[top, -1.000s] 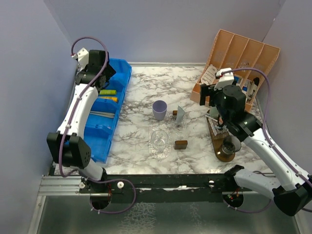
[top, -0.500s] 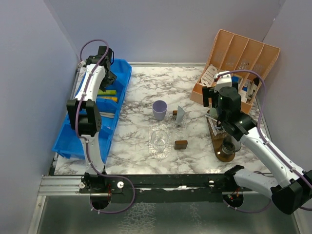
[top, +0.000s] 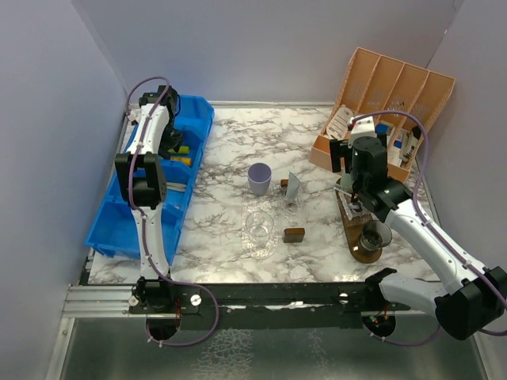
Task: Prepare toiletry sets of a toothbrush and toothpaste on the tray
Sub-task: Pick up the toothpaste from the storage box.
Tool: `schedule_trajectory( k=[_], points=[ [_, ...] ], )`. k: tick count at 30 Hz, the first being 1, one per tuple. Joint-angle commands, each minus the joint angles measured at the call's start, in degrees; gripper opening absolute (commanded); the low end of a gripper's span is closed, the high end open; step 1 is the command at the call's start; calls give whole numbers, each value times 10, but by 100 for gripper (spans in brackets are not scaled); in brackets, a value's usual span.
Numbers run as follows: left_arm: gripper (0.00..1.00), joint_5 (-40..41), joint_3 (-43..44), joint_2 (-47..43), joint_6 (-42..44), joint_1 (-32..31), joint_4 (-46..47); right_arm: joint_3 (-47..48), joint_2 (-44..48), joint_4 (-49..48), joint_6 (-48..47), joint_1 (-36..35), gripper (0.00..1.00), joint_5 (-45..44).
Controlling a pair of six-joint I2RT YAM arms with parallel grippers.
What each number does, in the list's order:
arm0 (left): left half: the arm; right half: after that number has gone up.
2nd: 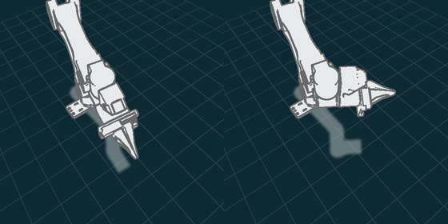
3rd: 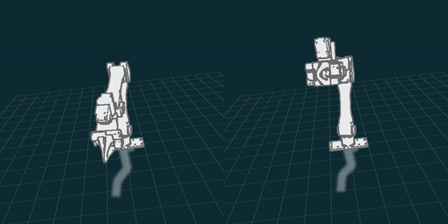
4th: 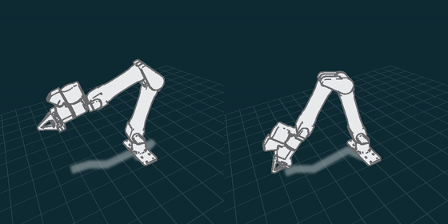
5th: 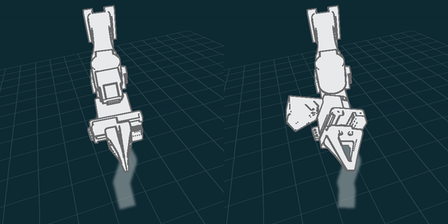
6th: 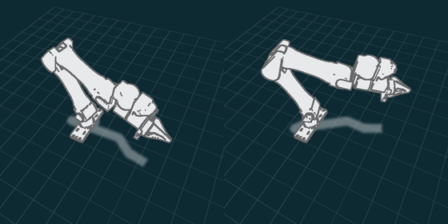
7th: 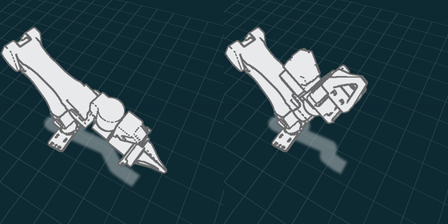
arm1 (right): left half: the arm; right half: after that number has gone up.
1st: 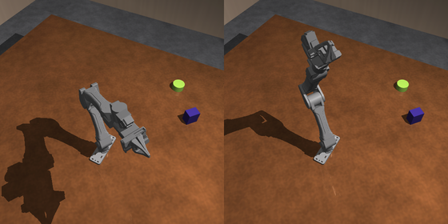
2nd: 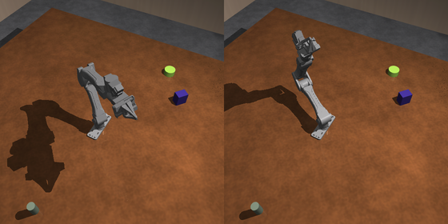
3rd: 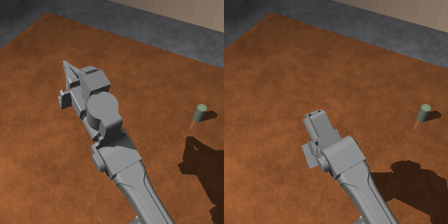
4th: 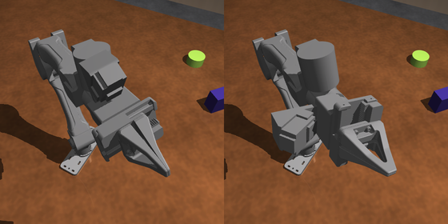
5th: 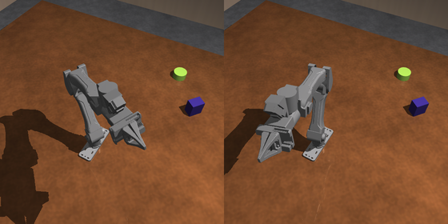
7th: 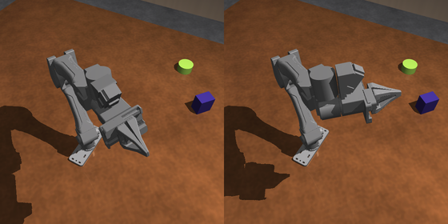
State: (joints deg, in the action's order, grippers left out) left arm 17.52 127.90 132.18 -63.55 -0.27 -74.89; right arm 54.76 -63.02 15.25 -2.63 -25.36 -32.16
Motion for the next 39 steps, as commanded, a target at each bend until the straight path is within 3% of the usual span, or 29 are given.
schedule_trajectory(
  k=[1, 7, 14, 20, 29, 39],
  points=[
    [54, -23, -3, 29, -48, 3, -19, 18, -4, -3, 10, 9, 91, -13],
    [60, -30, 22, 69, -65, 3, -20, 22, -9, 0, 7, 23, 91, -3],
    [58, -33, 25, 100, -77, 0, -10, 18, -10, 1, 6, 37, 91, 12],
    [44, -2, 23, 95, -79, 1, -33, 20, -8, 2, 4, 44, 91, 13],
    [12, 8, 27, 55, -95, 4, -31, 16, -7, 0, 10, 45, 91, 17],
    [8, 14, 44, 0, -100, 7, -33, 14, -5, -1, 13, 45, 91, 31]
  ],
)
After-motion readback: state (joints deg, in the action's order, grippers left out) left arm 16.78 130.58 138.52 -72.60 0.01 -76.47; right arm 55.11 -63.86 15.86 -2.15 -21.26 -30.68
